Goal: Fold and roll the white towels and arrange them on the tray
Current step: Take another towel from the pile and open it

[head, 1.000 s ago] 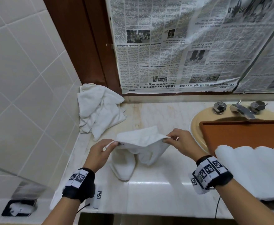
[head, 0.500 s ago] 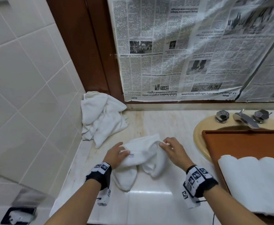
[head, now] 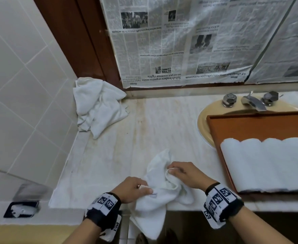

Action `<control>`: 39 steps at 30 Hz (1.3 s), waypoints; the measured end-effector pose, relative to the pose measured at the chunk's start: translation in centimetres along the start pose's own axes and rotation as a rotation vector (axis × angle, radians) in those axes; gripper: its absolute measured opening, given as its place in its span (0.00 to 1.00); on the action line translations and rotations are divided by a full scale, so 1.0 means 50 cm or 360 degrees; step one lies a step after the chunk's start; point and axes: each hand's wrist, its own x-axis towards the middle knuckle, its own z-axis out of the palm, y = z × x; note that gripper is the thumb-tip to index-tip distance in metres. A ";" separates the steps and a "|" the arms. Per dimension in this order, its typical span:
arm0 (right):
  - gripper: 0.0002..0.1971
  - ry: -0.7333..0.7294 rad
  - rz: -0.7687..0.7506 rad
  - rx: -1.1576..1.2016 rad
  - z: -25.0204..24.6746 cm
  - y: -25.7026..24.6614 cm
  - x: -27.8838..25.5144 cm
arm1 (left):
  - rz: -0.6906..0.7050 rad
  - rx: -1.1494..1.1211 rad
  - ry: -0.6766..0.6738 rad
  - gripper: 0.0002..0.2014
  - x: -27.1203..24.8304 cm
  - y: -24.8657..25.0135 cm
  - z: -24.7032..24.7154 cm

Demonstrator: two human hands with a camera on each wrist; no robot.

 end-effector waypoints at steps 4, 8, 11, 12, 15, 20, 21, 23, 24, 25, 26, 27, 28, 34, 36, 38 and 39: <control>0.09 -0.0181 0.0042 -0.0037 0.009 -0.005 -0.095 | 0.0024 -0.0179 -0.0175 0.08 -0.068 0.012 0.024; 0.09 -0.0232 0.0037 -0.0038 0.002 -0.027 -0.166 | 0.0192 -0.0454 0.0122 0.13 -0.120 0.026 0.015; 0.09 -0.0140 -0.0027 0.0036 -0.004 -0.064 -0.201 | 0.0382 -0.0539 0.0155 0.16 -0.152 0.040 0.002; 0.09 -0.0135 -0.0049 0.0053 -0.005 -0.081 -0.211 | 0.0408 -0.0535 0.0161 0.18 -0.160 0.040 -0.002; 0.09 -0.0152 -0.0072 0.0040 0.011 -0.117 -0.233 | 0.0459 -0.0423 0.0213 0.20 -0.176 0.027 0.002; 0.09 0.0160 -0.0123 -0.0032 0.051 -0.130 -0.252 | 0.0498 -0.0397 0.0426 0.16 -0.213 0.005 0.000; 0.09 0.0246 -0.0143 -0.0074 0.049 -0.133 -0.253 | 0.0505 -0.0416 0.0478 0.16 -0.221 0.000 -0.008; 0.09 0.0406 -0.0147 -0.0125 0.035 -0.144 -0.256 | 0.0480 -0.0493 0.0546 0.15 -0.233 -0.012 -0.031; 0.09 0.0473 -0.0140 -0.0120 0.028 -0.149 -0.257 | 0.0456 -0.0492 0.0570 0.15 -0.237 -0.019 -0.043; 0.10 0.0530 -0.0132 -0.0118 0.019 -0.155 -0.258 | 0.0443 -0.0465 0.0590 0.15 -0.241 -0.023 -0.054; 0.10 0.0579 -0.0111 -0.0132 0.009 -0.158 -0.258 | 0.0438 -0.0448 0.0597 0.16 -0.246 -0.024 -0.063; 0.10 0.0613 -0.0089 -0.0154 -0.001 -0.163 -0.257 | 0.0444 -0.0467 0.0588 0.17 -0.249 -0.023 -0.069; 0.10 0.0631 -0.0069 -0.0173 -0.007 -0.168 -0.257 | 0.0461 -0.0505 0.0574 0.17 -0.252 -0.019 -0.072; 0.31 0.0202 0.0096 -0.0239 0.115 -0.189 -0.223 | 0.0570 -0.0610 0.0495 0.15 -0.263 0.060 -0.080; 0.36 0.0152 0.0072 -0.0262 0.187 -0.191 -0.201 | 0.0603 -0.0535 0.0427 0.15 -0.260 0.079 -0.083; 0.31 0.0181 0.0037 -0.0280 0.232 -0.194 -0.174 | 0.0653 -0.0427 0.0406 0.15 -0.257 0.091 -0.090; 0.27 0.0192 0.0027 -0.0264 0.244 -0.195 -0.162 | 0.0672 -0.0382 0.0410 0.15 -0.257 0.096 -0.093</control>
